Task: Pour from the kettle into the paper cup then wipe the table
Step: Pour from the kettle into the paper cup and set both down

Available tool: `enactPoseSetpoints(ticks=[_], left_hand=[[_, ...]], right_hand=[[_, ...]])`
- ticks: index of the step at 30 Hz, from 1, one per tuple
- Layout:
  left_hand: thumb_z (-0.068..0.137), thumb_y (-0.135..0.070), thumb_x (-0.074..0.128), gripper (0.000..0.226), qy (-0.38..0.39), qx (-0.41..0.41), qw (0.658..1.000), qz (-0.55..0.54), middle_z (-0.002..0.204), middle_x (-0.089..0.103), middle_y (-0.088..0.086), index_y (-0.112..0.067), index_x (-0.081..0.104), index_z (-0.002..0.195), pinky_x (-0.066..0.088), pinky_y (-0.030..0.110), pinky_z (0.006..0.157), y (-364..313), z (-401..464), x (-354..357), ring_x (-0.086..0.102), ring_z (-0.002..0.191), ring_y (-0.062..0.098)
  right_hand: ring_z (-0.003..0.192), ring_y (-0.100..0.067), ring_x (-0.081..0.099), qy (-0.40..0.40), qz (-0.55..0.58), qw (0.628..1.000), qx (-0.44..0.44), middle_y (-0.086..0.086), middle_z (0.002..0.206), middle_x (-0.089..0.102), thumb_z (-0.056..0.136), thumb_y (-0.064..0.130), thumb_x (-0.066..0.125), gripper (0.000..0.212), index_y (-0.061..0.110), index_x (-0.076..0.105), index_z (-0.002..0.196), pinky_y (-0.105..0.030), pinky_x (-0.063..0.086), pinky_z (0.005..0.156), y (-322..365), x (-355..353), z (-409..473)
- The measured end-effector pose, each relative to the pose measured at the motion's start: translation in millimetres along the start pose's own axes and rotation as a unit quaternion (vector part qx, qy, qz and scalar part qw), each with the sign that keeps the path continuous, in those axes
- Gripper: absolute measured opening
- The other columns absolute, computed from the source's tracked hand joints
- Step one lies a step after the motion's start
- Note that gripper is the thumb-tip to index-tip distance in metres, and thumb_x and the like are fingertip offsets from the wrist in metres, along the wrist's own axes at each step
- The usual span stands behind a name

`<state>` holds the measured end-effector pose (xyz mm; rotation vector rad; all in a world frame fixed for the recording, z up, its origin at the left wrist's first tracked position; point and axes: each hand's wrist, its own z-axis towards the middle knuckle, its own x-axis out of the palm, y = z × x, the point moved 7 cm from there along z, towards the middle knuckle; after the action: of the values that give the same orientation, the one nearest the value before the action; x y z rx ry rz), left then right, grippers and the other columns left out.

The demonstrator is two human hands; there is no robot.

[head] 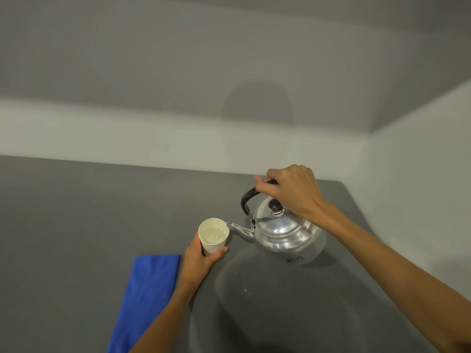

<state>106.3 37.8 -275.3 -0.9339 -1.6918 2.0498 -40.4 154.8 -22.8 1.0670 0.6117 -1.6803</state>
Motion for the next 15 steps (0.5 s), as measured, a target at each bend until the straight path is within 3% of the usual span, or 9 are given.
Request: enactPoseSetpoints(ticks=[9,15], left_hand=[[0.069,-0.042,0.079,0.076,0.006,-0.004,1.000,-0.001,0.124,0.056,-0.012,-0.027,0.041,0.132,0.042,0.012,0.087,2.6,-1.2,1.6,0.053,0.108,-0.004],[0.069,-0.041,0.080,0.072,0.001,-0.005,1.000,-0.001,0.120,0.057,-0.017,-0.034,0.041,0.129,0.041,0.007,0.083,0.3,-1.4,0.6,0.053,0.107,-0.009]], right_hand=[[0.042,-0.021,0.022,-0.016,-0.002,1.000,-0.001,-0.017,0.038,0.049,0.087,0.039,0.057,0.053,0.001,0.054,0.050,-0.027,0.027,0.045,0.6,-2.7,-0.9],[0.044,-0.021,0.023,-0.012,-0.005,1.000,-0.001,-0.018,0.041,0.051,0.087,0.040,0.056,0.053,0.000,0.055,0.051,-0.029,0.029,0.045,1.3,-2.0,1.3]])
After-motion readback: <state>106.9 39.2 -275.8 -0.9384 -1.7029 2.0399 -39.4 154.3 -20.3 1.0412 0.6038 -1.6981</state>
